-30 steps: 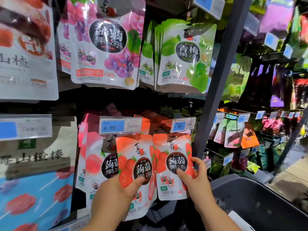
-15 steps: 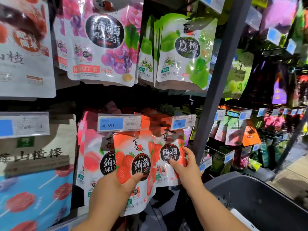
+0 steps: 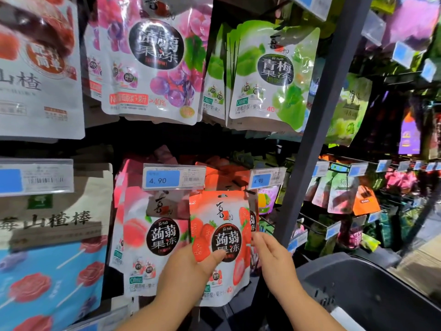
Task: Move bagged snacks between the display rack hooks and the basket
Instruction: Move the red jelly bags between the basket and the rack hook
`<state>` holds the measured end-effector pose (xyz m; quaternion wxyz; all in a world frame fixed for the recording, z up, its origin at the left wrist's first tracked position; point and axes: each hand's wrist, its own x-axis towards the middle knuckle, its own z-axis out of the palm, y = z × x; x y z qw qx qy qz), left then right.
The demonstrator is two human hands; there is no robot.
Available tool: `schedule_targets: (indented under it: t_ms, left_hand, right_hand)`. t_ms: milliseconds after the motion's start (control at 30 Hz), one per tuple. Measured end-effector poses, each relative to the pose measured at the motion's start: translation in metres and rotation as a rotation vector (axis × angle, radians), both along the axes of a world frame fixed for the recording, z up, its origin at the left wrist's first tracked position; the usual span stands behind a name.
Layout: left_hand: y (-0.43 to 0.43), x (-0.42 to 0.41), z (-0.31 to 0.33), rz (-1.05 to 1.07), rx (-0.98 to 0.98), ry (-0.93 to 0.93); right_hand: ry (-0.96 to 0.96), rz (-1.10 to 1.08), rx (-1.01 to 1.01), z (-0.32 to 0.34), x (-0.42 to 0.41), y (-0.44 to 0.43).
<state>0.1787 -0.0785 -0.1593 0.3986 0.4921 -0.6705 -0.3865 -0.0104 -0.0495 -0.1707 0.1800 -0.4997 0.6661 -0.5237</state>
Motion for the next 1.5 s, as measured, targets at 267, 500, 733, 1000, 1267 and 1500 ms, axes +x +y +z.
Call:
schedule_targets:
  t_ms: [267, 500, 733, 1000, 1267, 1500]
  left_hand:
    - [-0.002, -0.042, -0.012, -0.162, 0.056, 0.078]
    - [-0.01, -0.068, -0.009, -0.25, 0.029, -0.079]
    - [-0.024, -0.078, -0.005, -0.203, 0.069, -0.035]
    - [-0.04, -0.076, -0.009, -0.099, 0.137, -0.155]
    - [-0.031, -0.073, 0.001, -0.067, 0.049, -0.018]
    - [-0.024, -0.071, 0.004, -0.113, -0.024, -0.018]
  right_hand:
    - [-0.419, 0.144, -0.059, -0.007, -0.018, 0.008]
    - [-0.439, -0.041, -0.1, -0.013, -0.039, 0.004]
    - [-0.278, -0.159, -0.133, -0.006, -0.037, -0.011]
    - [-0.063, -0.249, -0.04, -0.007, -0.024, -0.024]
    - [-0.131, -0.246, -0.11, -0.009, -0.02, -0.017]
    - [-0.152, -0.244, -0.134, -0.011, -0.02, -0.011]
